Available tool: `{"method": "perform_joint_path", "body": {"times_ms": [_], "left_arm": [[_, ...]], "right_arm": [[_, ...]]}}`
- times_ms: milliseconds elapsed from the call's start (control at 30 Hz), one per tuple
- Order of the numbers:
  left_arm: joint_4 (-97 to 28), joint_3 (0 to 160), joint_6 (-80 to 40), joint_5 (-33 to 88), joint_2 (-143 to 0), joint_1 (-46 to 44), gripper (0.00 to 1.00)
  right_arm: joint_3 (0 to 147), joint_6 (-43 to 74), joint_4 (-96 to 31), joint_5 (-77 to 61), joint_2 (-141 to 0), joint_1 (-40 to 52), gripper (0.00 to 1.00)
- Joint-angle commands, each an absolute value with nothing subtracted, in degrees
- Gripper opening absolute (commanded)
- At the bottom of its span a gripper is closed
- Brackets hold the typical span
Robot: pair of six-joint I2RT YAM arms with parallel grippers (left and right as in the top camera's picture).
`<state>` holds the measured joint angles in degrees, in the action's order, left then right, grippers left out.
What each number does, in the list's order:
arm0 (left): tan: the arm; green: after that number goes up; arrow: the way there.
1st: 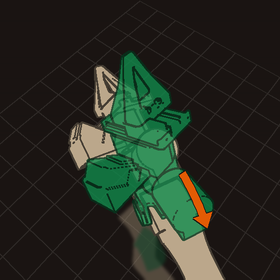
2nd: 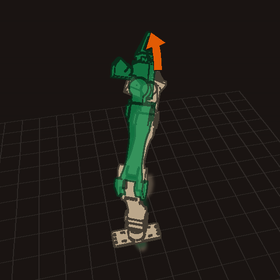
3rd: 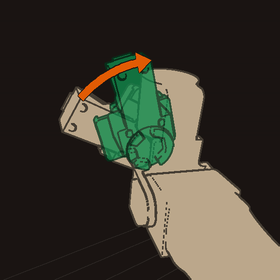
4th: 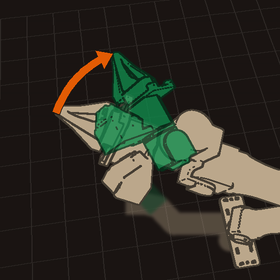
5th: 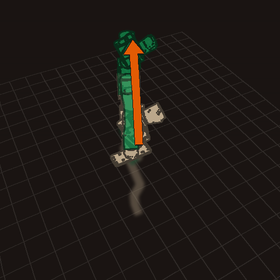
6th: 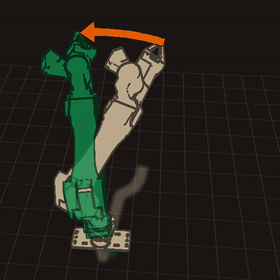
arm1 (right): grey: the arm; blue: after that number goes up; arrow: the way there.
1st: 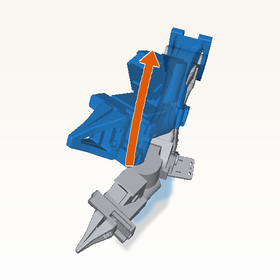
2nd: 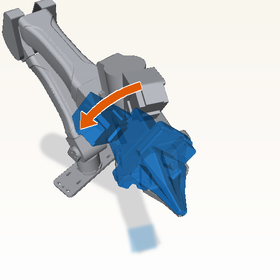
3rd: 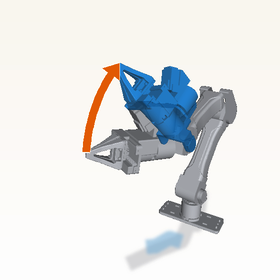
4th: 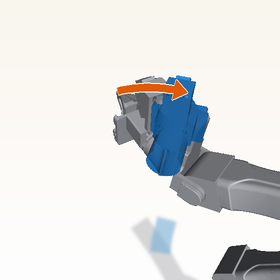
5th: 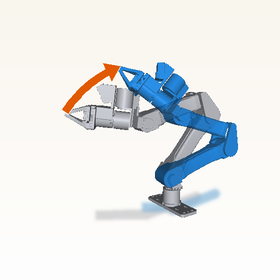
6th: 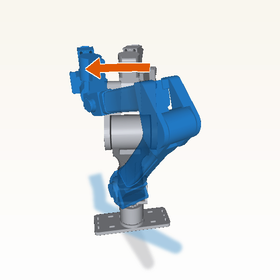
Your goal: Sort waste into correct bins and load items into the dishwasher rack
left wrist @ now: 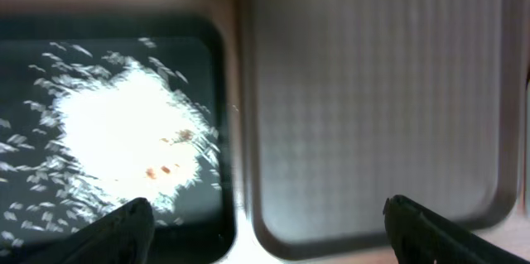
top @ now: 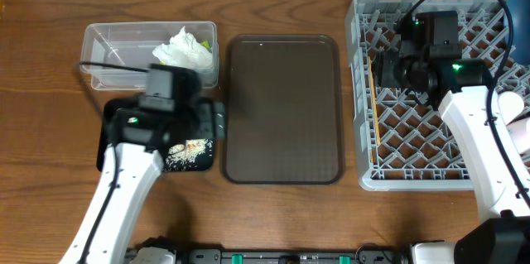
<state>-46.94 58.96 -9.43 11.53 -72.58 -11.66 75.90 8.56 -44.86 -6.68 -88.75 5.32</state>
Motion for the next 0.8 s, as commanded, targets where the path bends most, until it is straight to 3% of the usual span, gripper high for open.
{"method": "perform_joint_path", "body": {"times_ms": [0, 167, 400, 633, 667, 700, 767], "left_arm": [[-51.00, 59.92, -4.47, 11.46, -75.37, -13.56, 0.92], [-60.36, 59.90, -5.08, 10.94, -75.50, -11.81, 0.92], [-60.03, 59.75, -5.34, 10.85, -65.52, -11.38, 0.92], [-59.07, 56.64, -5.41, 5.39, -48.71, -11.38, 0.92], [-59.07, 55.59, -5.41, 5.02, -45.95, -11.38, 0.92], [-59.09, 54.48, -5.41, 4.82, -43.33, -11.38, 0.93], [-59.09, 52.01, -5.43, 4.84, -38.41, -11.38, 0.97]], "right_arm": [[76.03, 6.61, -47.48, -10.55, -88.60, 4.86, 0.60], [76.01, 6.59, -52.93, -10.35, -87.83, 2.96, 0.52], [73.78, 6.52, -54.63, -10.31, -82.56, 3.16, 0.55], [58.98, 6.83, -44.64, -9.19, -66.43, 3.81, 0.80], [56.27, 6.81, -43.70, -8.84, -63.13, 3.81, 0.86], [54.43, 6.85, -43.24, -8.34, -60.80, 3.81, 0.99], [50.28, 7.60, -43.09, -5.87, -54.59, 3.81, 0.99]]}}
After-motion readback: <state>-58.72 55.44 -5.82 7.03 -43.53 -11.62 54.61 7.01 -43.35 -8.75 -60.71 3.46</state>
